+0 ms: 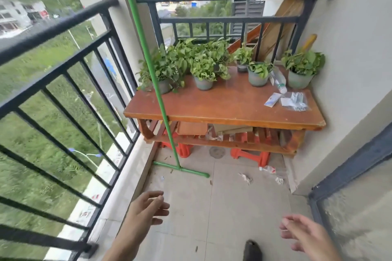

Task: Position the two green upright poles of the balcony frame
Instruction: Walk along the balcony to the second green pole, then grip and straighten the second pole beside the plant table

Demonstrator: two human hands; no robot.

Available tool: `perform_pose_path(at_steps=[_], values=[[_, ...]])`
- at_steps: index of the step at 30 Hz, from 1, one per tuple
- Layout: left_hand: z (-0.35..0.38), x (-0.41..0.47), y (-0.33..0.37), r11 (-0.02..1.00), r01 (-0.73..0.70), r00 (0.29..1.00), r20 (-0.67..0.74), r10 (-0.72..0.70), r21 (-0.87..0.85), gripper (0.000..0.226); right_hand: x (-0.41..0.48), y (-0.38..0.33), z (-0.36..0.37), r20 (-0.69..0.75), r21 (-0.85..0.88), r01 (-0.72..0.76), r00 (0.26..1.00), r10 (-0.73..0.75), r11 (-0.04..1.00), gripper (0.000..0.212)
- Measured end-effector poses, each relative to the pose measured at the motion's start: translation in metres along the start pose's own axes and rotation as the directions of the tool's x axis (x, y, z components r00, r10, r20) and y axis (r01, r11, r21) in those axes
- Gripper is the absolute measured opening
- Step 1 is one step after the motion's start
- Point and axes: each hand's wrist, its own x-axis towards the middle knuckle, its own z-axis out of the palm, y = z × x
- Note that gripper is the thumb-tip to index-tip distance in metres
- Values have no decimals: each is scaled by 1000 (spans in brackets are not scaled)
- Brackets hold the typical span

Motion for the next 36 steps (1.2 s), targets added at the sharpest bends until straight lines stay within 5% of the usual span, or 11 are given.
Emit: perform_pose_path(at_steps=[5, 11, 21, 31, 36], values=[[19, 78, 30, 997, 66, 994, -89, -71, -48, 31, 104, -57, 14, 17, -67, 8, 1000, -6, 998, 4], [38, 163, 94, 995, 59, 976, -202, -76, -86, 17, 233, -172, 48, 224, -194, 132, 971, -87, 972, 4], [3, 269, 244, 990, -137, 909, -393, 136, 26, 14, 333, -367, 240, 721, -285, 615, 643, -259, 735, 9], [-36, 408, 374, 890, -422, 817, -354, 456, 172, 51, 377, -478, 421, 818, -324, 817, 495, -293, 476, 59], [-17, 442, 395, 870, -440, 774, -398, 493, 222, 22, 382, -480, 453, 869, -262, 834, 423, -257, 486, 32]])
